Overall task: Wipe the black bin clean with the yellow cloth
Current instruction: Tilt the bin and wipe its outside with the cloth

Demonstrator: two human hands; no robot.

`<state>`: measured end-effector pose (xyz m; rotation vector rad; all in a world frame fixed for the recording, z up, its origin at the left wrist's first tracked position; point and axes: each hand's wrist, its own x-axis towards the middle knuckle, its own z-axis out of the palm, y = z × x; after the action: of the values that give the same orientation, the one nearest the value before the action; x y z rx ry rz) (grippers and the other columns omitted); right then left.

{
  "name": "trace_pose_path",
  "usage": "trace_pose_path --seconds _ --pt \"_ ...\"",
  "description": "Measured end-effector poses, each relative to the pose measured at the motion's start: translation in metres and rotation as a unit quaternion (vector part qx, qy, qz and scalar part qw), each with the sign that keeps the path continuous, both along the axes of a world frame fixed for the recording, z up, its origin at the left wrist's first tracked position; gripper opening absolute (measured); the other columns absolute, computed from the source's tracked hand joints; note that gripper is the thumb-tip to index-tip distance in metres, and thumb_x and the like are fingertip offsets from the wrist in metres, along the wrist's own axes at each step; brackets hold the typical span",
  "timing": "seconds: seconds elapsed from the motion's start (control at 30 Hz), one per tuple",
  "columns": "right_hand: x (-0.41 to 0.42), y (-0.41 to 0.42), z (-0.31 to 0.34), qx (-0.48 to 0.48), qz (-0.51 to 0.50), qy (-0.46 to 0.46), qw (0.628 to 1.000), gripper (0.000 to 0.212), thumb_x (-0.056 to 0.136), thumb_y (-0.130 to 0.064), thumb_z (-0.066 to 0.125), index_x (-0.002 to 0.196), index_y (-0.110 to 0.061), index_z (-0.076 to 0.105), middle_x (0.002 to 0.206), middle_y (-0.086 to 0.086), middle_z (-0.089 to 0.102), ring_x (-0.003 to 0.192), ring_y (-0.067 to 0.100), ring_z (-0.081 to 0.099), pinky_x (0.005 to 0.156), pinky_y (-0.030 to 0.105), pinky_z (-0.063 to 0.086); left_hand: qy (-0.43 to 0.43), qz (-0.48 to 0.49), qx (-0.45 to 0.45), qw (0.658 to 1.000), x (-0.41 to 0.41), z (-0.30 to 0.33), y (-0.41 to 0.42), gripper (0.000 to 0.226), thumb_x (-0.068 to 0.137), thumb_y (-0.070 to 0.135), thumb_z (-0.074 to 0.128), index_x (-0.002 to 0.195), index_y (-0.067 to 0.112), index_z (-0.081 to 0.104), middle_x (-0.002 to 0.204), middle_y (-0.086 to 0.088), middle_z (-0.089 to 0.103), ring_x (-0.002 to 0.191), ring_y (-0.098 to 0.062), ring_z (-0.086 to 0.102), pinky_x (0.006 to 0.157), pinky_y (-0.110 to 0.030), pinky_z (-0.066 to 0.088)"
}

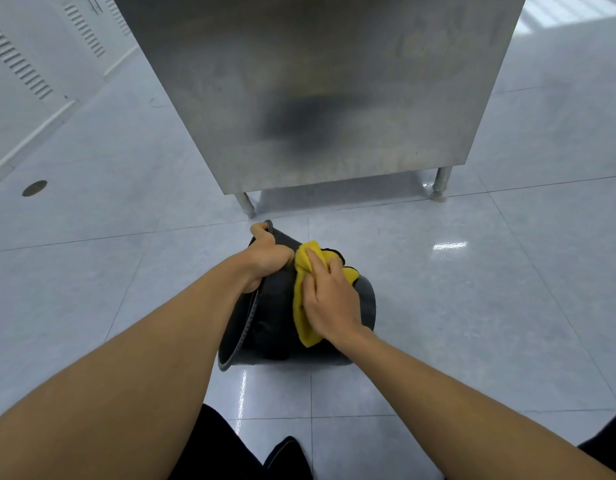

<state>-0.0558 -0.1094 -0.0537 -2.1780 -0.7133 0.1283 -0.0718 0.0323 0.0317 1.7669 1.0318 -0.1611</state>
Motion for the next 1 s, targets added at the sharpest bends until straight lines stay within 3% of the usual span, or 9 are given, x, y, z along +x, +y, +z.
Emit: trace_pose_path --seconds 0.1,0.2,0.33,0.47,0.57,0.7,0.83,0.93,1.0 --pt "0.011 -0.021 -0.023 -0.055 -0.057 0.039 0.996 0.046 0.101 -0.037 0.029 0.146 -0.031 0.036 0.133 0.009 0.042 0.100 0.031 0.057 0.078 0.041 0.052 0.015 -0.014 0.028 0.999 -0.003 0.000 0.004 0.085 0.090 0.001 0.054 0.154 0.017 0.000 0.144 -0.024 0.041 0.082 -0.026 0.062 0.058 -0.033 0.057" --pt "0.021 -0.044 -0.041 -0.094 -0.115 0.112 0.983 0.042 0.101 -0.036 0.029 0.142 -0.030 0.037 0.131 0.011 0.043 0.097 0.035 0.058 0.077 0.041 0.050 0.032 -0.035 0.039 0.998 -0.003 0.002 0.004 0.087 0.094 0.000 0.053 0.157 0.020 -0.004 0.147 -0.022 0.036 0.110 -0.037 0.060 0.075 -0.041 0.061" --pt "0.024 -0.047 -0.043 -0.103 -0.141 0.171 0.970 0.043 0.102 -0.036 0.027 0.144 -0.029 0.036 0.122 0.010 0.042 0.089 0.033 0.059 0.077 0.042 0.052 0.025 -0.059 0.074 0.995 0.000 -0.001 0.002 0.085 0.097 0.000 0.050 0.160 0.024 0.000 0.150 -0.019 0.040 0.101 -0.030 0.063 0.085 -0.046 0.062" --pt "0.016 -0.032 -0.027 -0.065 -0.116 0.133 0.982 0.046 0.102 -0.033 0.031 0.147 -0.026 0.037 0.136 0.013 0.042 0.109 0.033 0.055 0.086 0.039 0.045 0.009 -0.056 0.113 0.992 0.002 -0.008 0.005 0.082 0.097 0.008 0.057 0.162 0.023 0.009 0.156 -0.014 0.039 0.127 -0.035 0.054 0.099 -0.044 0.055" --pt "0.005 -0.014 -0.004 -0.002 -0.066 0.074 0.995 0.045 0.101 -0.032 0.033 0.145 -0.026 0.042 0.129 0.010 0.047 0.108 0.029 0.053 0.087 0.037 0.046 -0.009 -0.052 0.097 0.994 0.005 -0.009 0.003 0.085 0.096 0.007 0.058 0.162 0.025 0.008 0.158 -0.014 0.037 0.134 -0.038 0.048 0.102 -0.046 0.053" --pt "-0.009 0.008 0.021 0.064 0.017 0.031 0.997 0.044 0.100 -0.031 0.036 0.143 -0.027 0.042 0.116 0.007 0.046 0.095 0.023 0.052 0.080 0.041 0.049 -0.023 -0.042 0.038 0.998 0.007 -0.008 -0.001 0.091 0.089 0.006 0.052 0.162 0.033 0.004 0.155 -0.014 0.041 0.131 -0.037 0.051 0.100 -0.047 0.053" --pt "-0.007 0.005 0.008 0.044 0.031 -0.014 0.998 0.049 0.100 -0.034 0.034 0.149 -0.032 0.035 0.117 0.004 0.044 0.085 0.019 0.052 0.066 0.037 0.052 -0.029 -0.033 0.007 0.999 0.002 -0.006 0.003 0.092 0.086 0.005 0.050 0.161 0.036 0.006 0.150 -0.016 0.044 0.119 -0.037 0.059 0.090 -0.049 0.060" --pt "0.002 -0.013 -0.017 0.004 -0.016 0.026 1.000 0.050 0.100 -0.034 0.034 0.150 -0.035 0.034 0.132 0.006 0.041 0.094 0.024 0.055 0.072 0.036 0.051 -0.031 -0.041 0.021 0.998 -0.001 -0.008 0.009 0.082 0.091 -0.001 0.046 0.160 0.026 0.012 0.152 -0.019 0.041 0.116 -0.037 0.059 0.073 -0.038 0.064" --pt "0.010 -0.028 -0.030 -0.027 -0.062 0.069 0.995 0.049 0.099 -0.034 0.034 0.148 -0.036 0.036 0.137 0.007 0.040 0.103 0.028 0.055 0.079 0.040 0.051 -0.016 -0.041 0.035 0.998 -0.004 -0.008 0.008 0.067 0.093 0.003 0.051 0.154 0.016 0.026 0.139 -0.019 0.051 0.111 -0.036 0.062 0.075 -0.039 0.064"
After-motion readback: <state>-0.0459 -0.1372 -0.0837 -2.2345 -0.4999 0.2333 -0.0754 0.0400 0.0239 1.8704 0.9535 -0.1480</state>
